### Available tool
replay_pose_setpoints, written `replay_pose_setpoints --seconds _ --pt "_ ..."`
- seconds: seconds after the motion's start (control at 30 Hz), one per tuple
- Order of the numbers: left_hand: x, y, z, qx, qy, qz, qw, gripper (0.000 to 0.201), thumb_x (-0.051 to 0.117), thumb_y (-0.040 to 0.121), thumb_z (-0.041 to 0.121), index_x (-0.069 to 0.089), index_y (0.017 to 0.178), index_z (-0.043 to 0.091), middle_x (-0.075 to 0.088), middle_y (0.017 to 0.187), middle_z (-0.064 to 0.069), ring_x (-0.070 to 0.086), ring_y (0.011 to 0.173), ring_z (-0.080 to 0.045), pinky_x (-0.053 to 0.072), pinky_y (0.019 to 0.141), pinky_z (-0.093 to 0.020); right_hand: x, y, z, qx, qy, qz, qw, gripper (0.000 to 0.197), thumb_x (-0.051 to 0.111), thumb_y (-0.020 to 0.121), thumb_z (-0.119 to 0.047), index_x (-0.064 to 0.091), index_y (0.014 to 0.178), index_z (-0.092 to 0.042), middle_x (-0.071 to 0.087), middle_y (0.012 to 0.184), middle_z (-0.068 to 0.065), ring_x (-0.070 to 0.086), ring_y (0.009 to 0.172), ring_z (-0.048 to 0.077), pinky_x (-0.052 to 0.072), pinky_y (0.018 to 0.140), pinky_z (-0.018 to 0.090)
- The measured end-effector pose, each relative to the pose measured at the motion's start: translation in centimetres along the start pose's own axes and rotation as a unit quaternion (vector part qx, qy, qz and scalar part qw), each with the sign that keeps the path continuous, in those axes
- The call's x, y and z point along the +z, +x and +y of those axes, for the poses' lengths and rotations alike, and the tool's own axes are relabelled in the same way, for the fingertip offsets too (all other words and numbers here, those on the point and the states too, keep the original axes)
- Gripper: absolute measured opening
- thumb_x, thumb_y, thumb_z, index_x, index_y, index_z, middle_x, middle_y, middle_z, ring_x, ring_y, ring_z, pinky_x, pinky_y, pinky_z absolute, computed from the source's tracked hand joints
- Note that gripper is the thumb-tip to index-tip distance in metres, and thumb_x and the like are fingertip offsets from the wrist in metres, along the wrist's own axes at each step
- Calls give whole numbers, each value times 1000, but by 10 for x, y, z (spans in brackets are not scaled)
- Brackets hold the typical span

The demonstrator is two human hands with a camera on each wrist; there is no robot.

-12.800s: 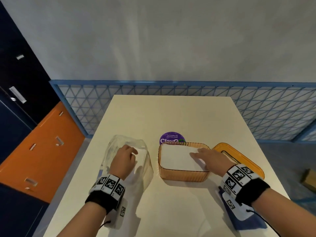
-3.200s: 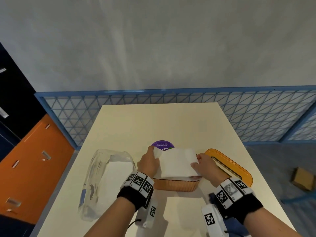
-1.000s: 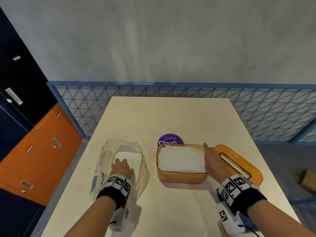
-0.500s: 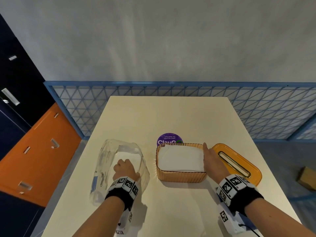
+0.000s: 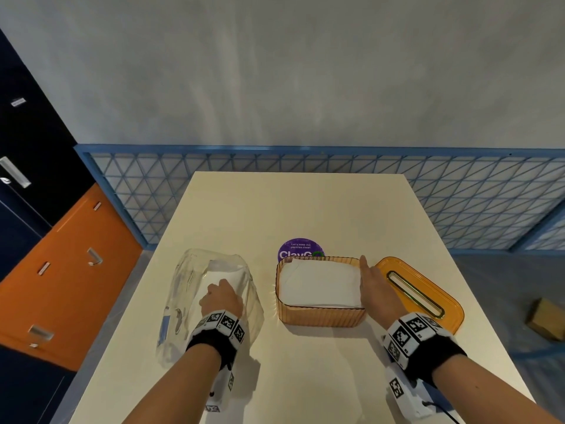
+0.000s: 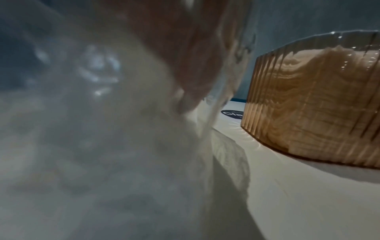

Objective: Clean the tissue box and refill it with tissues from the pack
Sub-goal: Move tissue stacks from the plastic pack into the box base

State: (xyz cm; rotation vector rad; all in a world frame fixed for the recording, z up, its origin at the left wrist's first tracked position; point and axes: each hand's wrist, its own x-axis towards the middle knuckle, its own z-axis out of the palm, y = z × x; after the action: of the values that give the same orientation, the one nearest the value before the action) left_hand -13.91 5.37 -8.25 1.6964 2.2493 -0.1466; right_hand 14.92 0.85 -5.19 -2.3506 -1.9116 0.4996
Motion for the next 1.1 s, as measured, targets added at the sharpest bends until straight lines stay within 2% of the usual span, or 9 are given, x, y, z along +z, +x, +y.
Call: replay_pose_setpoints --seconds 0.1,0.17,0.33,0.4,0.53,0.73,0.8,0.87,1.1 --pt "4 -1 3 -1 43 -8 999 60 51 87 53 38 127 10 46 128 -11 52 117 -25 42 97 -35 0 0 0 0 -4 0 1000 71 40 95 1 -4 150 -7 41 130 13 55 92 21 40 66 23" --pt "7 -1 6 -6 70 -12 997 65 54 83 56 37 128 11 45 128 -10 50 118 -25 41 98 -34 0 0 0 0 -5 -3 1000 71 40 95 0 -4 150 -7 41 129 13 55 91 21 38 65 22" --pt "11 0 10 -12 76 -10 997 43 54 86 35 41 122 13 46 126 -10 50 114 -25 39 97 -36 0 1 1 -3 -12 -2 1000 69 39 96 -3 -4 150 -7 41 129 12 52 87 18 38 64 21" --pt "11 -1 11 -8 88 -12 996 39 50 91 34 40 122 14 45 128 -11 49 117 -25 37 99 -36 0 1 1 -3 -9 -3 1000 69 39 96 -2 -4 150 -7 41 130 12 55 90 20 40 65 22" --pt "11 4 9 -7 64 -13 998 30 38 98 27 40 124 13 46 132 -11 47 121 -25 36 101 -37 -1 1 1 -3 -13 -3 1000 69 39 96 -2 -3 150 -7 41 130 12 43 82 13 38 65 20" --pt "8 2 4 0 28 -1 1000 33 35 99 30 41 125 10 47 131 -12 51 118 -27 39 100 -36 -3 0 0 -8 -18 -6 1000 69 40 96 -2 -4 150 -6 41 130 12 55 94 20 39 65 20" --pt "9 -1 4 2 44 5 999 34 38 98 31 40 125 11 47 129 -12 51 116 -27 40 99 -35 -3 0 0 -8 -15 -3 1000 67 38 97 -3 -3 150 -6 41 130 13 49 84 17 38 64 21" --pt "9 -4 5 1 53 7 999 30 41 96 20 40 125 11 46 128 -11 50 117 -27 39 100 -34 -2 0 1 -8 -16 -5 1000 67 38 97 -3 -3 150 -6 41 130 13 42 82 13 37 64 21" --pt "-5 -8 -5 7 11 22 1000 30 42 96 12 40 126 9 44 131 -10 50 120 -25 43 97 -32 -3 0 1 -16 -19 -9 1000 66 37 98 -5 -4 150 -6 41 131 13 43 84 14 36 65 21"
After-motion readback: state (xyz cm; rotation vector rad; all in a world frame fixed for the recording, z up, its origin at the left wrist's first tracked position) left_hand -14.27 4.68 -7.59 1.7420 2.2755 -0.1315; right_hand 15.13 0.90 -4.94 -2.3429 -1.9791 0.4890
